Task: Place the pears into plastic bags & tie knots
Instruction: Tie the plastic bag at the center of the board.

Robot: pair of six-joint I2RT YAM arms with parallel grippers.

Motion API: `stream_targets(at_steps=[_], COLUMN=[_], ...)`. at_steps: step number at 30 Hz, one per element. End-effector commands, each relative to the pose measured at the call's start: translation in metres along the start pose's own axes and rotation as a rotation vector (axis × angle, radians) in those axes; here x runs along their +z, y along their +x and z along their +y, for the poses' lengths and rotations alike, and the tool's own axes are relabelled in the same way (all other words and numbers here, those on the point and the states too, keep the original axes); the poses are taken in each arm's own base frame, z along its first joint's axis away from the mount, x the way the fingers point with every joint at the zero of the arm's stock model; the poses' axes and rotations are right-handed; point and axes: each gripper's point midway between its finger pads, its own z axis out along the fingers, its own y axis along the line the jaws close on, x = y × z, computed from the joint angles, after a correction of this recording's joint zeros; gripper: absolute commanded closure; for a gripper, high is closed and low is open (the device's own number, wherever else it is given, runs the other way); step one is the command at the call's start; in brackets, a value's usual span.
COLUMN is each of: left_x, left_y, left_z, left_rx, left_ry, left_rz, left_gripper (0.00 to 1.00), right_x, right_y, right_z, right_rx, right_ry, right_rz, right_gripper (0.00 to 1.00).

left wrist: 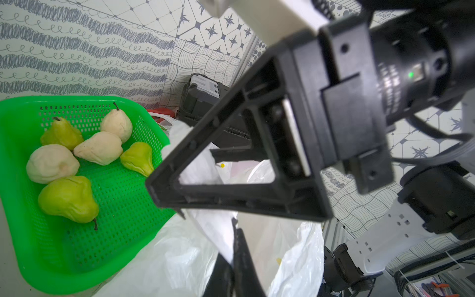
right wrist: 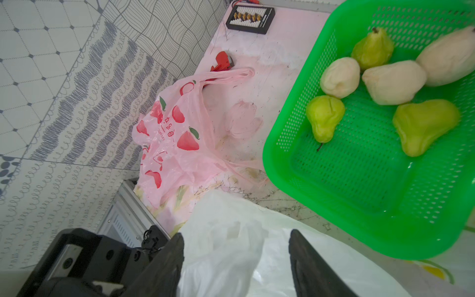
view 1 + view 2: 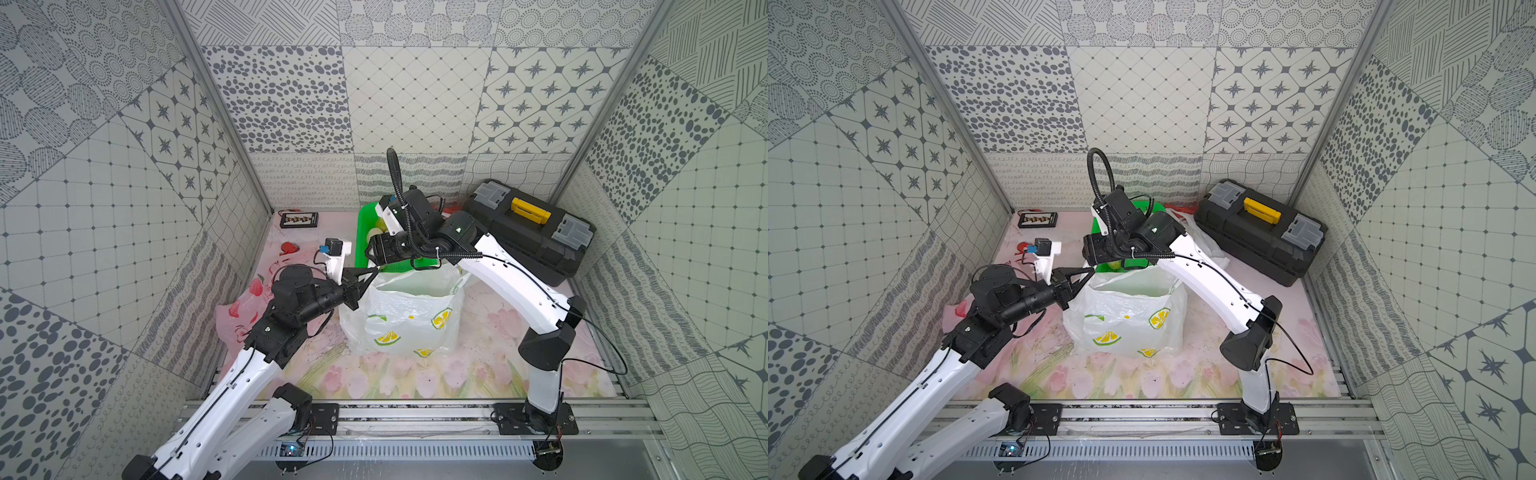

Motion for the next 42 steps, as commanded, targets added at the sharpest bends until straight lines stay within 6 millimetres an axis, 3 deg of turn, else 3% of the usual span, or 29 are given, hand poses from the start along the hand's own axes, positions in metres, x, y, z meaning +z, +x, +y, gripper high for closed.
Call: stream_targets(at_steps=[1,5,10,12,16,23,28,32,38,42], left_x=[0.003,0.001,-0.009,-0.012,-0.010,-0.011,-0.023,-0.026,-0.035,-0.026], left_y=[-0.011,-0.003,0.007,0.011,0.018,0.018,0.019,0.029,0.013,0.012], left_z=[-0.016,-0.014,-0.012,-0.010,-0.006,0.005,-0.012,0.006,-0.012,-0.021], left_rx=[0.007,-0.013,0.034,0.059,0.076,0.097,0.115,0.112,0.156,0.153], left_ry=[0.098,0.085,0.053,0.034,0.040,0.004,0.076,-0.018,0.072,0.173], left_rz=[-0.034,-0.005,0.035,0.059,0.107,0.123,0.131,0.210,0.179,0.181], left_gripper=[1.00,1.00,0.72,0.60,0.48,0.46,0.40,0.38,0.32,0.31], right_x=[-0.023,-0.041,-0.046,-0.047,-0.054,-0.070,-0.073,-0.082,-0.081,-0.080], right_y=[-0.030,-0.038,-0.030,-0.027,-0.026,-0.026,-0.019,-0.020,-0.018,-0.017], right_z=[0.029,0.026,0.035,0.039,0.047,0.055,0.059,0.059,0.056,0.065], right_rx=[0.096,0.102,0.098,0.092,0.076,0.038,0.023,0.004,-0.001,-0.004], right_ry=[-0.216,-0.234,-0.283,-0.294,-0.325,-0.355,-0.386,-0.384,-0.370,-0.418], right_rz=[-0.180,-0.297,-0.261,-0.254,-0.246,-0.240,-0.220,-0.242,-0.231,-0.215], right_gripper=[0.48,0.71,0.84,0.85,0.86,0.87,0.88,0.89,0.90,0.90])
